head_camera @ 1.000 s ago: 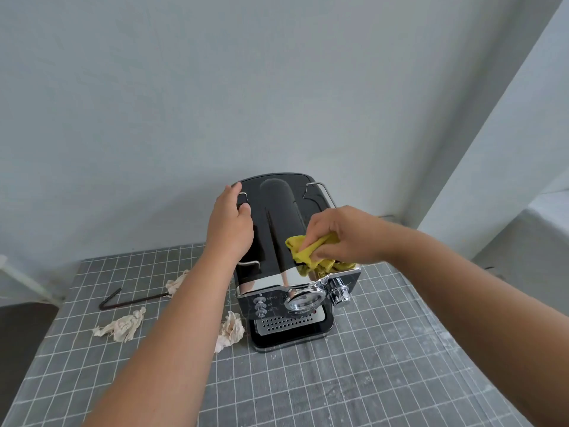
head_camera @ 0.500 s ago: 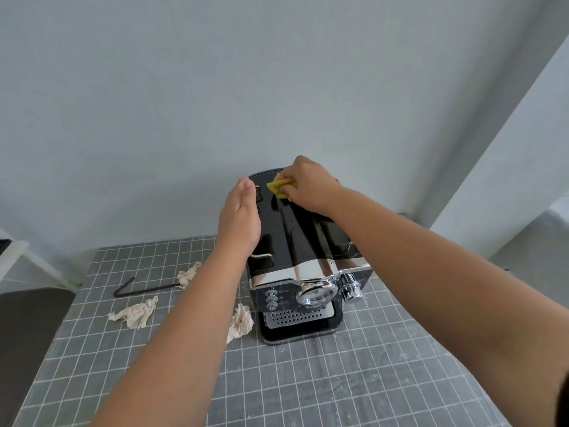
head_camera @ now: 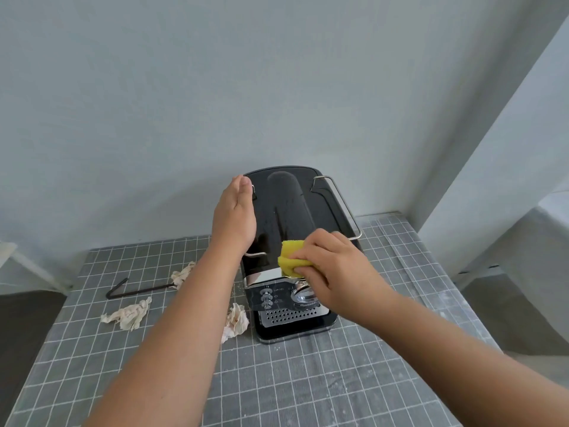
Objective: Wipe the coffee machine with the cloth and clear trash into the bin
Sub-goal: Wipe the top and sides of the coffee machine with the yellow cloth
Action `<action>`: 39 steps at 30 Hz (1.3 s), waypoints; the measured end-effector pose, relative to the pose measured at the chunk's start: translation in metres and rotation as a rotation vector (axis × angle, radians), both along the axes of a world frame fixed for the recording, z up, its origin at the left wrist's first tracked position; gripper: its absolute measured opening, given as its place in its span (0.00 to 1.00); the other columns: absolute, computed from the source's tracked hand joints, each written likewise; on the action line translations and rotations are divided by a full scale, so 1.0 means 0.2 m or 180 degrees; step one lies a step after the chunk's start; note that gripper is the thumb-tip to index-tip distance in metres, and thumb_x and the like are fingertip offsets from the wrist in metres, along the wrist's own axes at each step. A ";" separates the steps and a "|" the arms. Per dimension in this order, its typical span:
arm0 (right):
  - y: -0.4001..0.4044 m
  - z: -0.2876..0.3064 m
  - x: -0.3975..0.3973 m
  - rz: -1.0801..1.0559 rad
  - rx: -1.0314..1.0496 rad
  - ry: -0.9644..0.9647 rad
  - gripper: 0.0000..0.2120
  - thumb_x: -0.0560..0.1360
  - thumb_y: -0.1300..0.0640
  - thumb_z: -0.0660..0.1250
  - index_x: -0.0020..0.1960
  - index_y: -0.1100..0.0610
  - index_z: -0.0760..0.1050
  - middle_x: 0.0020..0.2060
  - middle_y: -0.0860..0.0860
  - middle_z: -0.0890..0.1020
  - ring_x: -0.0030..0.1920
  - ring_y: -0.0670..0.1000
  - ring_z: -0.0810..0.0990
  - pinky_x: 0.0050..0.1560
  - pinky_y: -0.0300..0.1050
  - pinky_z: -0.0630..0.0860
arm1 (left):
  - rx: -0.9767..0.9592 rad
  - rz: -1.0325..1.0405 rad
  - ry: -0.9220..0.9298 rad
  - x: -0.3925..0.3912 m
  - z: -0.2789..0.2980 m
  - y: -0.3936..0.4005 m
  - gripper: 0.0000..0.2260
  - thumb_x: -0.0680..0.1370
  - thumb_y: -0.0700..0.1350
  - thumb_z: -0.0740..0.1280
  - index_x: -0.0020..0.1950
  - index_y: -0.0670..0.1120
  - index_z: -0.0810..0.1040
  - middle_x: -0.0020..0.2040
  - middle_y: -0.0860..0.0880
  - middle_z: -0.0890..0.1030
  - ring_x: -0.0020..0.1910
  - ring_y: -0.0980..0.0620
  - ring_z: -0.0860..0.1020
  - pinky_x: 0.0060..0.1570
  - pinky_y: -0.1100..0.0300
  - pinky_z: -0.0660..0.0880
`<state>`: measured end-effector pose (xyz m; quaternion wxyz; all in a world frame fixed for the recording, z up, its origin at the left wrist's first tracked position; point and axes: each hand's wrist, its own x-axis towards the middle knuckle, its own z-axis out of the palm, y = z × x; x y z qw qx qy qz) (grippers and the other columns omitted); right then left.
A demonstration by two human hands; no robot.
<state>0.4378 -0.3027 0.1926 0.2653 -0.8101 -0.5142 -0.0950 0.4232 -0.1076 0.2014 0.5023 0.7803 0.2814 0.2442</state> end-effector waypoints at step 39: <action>-0.65 -0.35 0.35 -0.0348 0.4576 0.6201 0.17 0.70 0.55 0.64 0.56 0.61 0.77 0.50 0.61 0.84 0.47 0.63 0.84 0.49 0.64 0.79 | 0.2583 -0.1132 0.0794 0.05 0.00 -0.60 0.26 0.79 0.61 0.47 0.72 0.53 0.67 0.75 0.55 0.65 0.78 0.50 0.51 0.75 0.44 0.54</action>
